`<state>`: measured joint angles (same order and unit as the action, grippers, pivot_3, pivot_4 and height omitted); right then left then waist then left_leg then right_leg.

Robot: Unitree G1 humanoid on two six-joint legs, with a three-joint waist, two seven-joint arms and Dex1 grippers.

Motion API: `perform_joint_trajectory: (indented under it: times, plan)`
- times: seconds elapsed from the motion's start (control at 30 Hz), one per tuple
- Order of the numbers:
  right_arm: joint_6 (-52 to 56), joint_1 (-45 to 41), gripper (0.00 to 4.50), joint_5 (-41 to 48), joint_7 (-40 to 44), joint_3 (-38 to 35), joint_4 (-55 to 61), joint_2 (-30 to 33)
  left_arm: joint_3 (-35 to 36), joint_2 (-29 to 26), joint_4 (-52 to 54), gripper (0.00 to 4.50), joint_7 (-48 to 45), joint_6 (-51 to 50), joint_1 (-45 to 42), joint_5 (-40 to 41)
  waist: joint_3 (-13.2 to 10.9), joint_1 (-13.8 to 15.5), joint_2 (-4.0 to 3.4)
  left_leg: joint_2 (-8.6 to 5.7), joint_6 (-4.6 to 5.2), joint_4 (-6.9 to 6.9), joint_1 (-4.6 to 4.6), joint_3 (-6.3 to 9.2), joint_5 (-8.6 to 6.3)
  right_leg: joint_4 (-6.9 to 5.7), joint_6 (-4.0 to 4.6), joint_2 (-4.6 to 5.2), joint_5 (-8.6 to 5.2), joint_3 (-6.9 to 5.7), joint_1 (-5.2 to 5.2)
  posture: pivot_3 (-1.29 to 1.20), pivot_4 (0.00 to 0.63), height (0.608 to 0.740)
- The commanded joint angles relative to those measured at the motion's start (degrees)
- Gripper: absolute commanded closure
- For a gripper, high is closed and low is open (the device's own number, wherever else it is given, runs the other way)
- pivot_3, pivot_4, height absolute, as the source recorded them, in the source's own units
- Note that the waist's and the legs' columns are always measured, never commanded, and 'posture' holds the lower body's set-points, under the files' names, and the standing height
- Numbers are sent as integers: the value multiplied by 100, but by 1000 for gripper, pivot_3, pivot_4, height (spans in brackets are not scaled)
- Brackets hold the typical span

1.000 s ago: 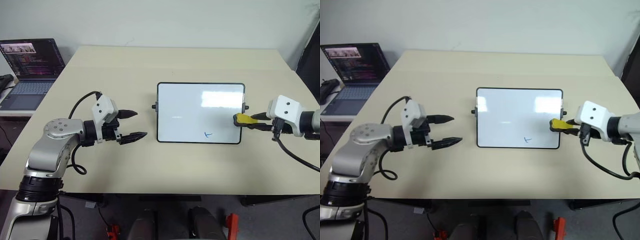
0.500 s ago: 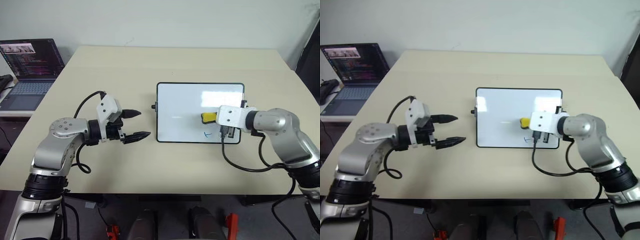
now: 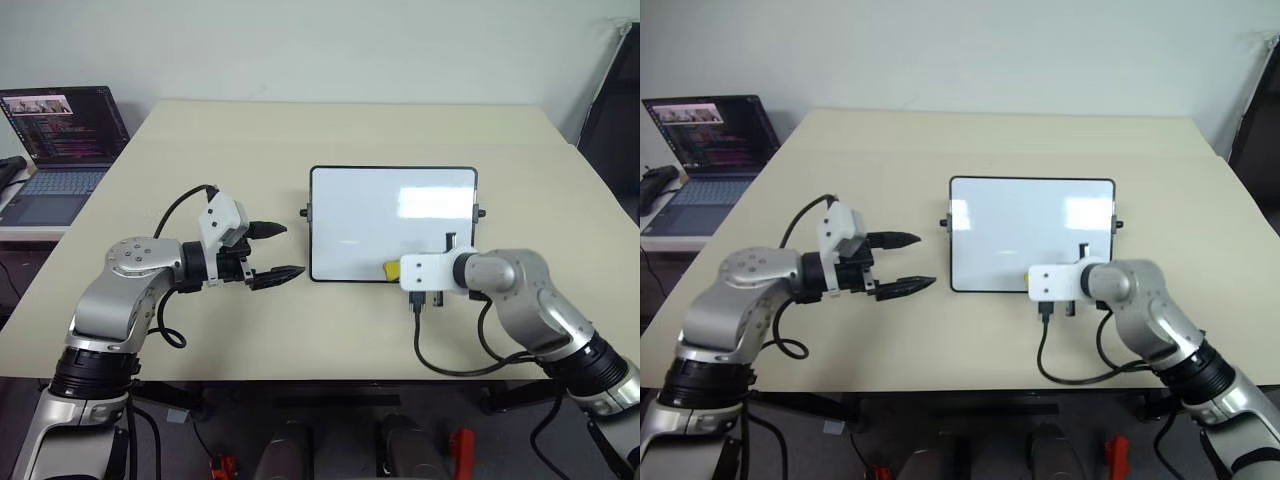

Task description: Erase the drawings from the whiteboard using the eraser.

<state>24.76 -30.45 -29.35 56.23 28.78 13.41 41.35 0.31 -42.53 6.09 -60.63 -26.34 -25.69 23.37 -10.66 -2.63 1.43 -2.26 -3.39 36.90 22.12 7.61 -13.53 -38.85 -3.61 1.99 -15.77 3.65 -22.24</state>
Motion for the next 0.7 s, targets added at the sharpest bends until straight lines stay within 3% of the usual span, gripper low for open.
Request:
perform_joint_trajectory:
  times: [0.03,0.17,0.47,0.53,0.63,0.7]
  plan:
    - [151,336,3850,-186,218,246,-156,37,51,-17,34,0,-1,121,-131,-25,0,1,1,1,0,0,-33,0,0,2,-10,2,-7,1,33,0,150,740]
    - [201,463,3856,-205,316,206,-111,59,34,-17,12,0,-12,152,-144,-35,4,11,6,10,4,-5,-102,4,1,8,27,16,-36,4,106,0,150,740]
    - [464,118,3860,194,385,-398,206,-231,8,55,-67,0,-20,210,-190,-70,10,3,18,13,2,-31,-106,2,0,10,2,16,-25,4,93,0,150,740]
    - [795,-51,3860,795,638,-847,628,-402,44,54,-43,0,-25,229,-119,-61,5,-5,17,14,2,-37,-103,2,0,10,3,16,-26,5,88,0,150,740]
    - [1539,-414,3860,2580,1272,-2420,1411,-538,109,71,-23,0,-87,196,-76,55,-6,-19,-2,14,2,-44,-68,7,0,9,3,15,-26,1,52,0,150,740]
    - [2039,-535,3861,3031,1219,-3328,1288,-319,54,119,-106,0,-171,227,-204,73,-7,2,-3,10,2,-40,-8,15,2,1,19,17,-10,-5,-5,0,150,740]
